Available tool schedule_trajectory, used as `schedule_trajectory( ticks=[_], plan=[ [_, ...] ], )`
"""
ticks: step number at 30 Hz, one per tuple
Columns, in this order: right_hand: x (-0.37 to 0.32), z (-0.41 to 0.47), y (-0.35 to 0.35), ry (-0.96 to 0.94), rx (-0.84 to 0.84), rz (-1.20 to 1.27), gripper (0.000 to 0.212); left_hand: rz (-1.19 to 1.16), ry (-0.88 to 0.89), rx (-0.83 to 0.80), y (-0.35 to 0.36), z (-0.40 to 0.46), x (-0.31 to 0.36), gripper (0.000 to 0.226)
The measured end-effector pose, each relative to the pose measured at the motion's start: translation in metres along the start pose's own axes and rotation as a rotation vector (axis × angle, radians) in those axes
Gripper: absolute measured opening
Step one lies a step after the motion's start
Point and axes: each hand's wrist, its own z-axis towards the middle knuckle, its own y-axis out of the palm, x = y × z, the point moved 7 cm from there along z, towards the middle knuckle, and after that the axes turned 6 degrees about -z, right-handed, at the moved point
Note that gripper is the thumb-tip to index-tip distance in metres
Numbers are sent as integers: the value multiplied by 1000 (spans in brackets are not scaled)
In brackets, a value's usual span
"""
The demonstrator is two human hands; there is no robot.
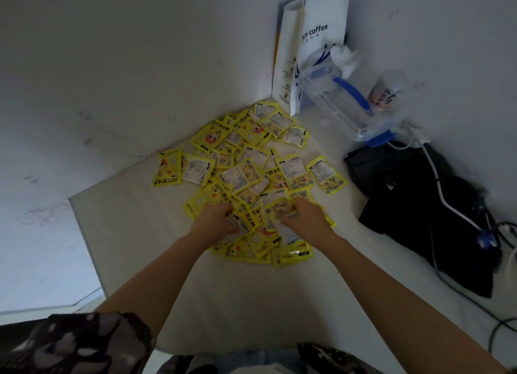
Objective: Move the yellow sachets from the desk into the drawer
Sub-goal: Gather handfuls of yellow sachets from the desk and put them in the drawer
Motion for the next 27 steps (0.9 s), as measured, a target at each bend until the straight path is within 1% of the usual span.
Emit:
schedule_trajectory(
  ticks=[1, 3, 5, 8, 12, 13, 15, 16, 18, 20, 23, 27],
  plan=[
    [0, 6, 0, 11, 7, 0, 22, -18, -12, -5, 3, 4, -2, 37],
    [0, 19, 0, 46, 16, 1, 28, -44, -38, 6, 4, 9, -3, 51],
    [3, 29, 2, 101, 2, -2, 35, -48, -54, 20, 5, 15, -4, 50],
    [6, 41, 8, 160, -15, -10, 38, -83, -68, 20, 6, 22, -6, 49],
    [5, 53, 16, 174, -31, -9, 32, -78, -82, -6, 8, 29, -9, 63],
    [4, 54, 16, 172, -26, 5, 36, -63, -85, -19, 9, 30, -9, 65],
    [5, 55, 17, 176, -3, -23, 49, -34, -80, -30, 10, 32, -9, 62],
    [8, 57, 17, 183, 14, -98, 53, -21, -72, -28, 11, 34, -9, 60],
    [11, 58, 16, 192, 37, -276, 58, 25, -43, -27, 11, 37, -7, 58],
    [12, 58, 16, 195, 50, -354, 60, 79, -28, -33, 12, 40, -6, 59],
    [15, 61, 18, 234, 39, -316, 64, 148, -30, -43, 14, 43, -3, 60],
    [15, 64, 21, 291, 48, -209, 72, 156, -60, -52, 16, 44, -3, 62]
  ],
)
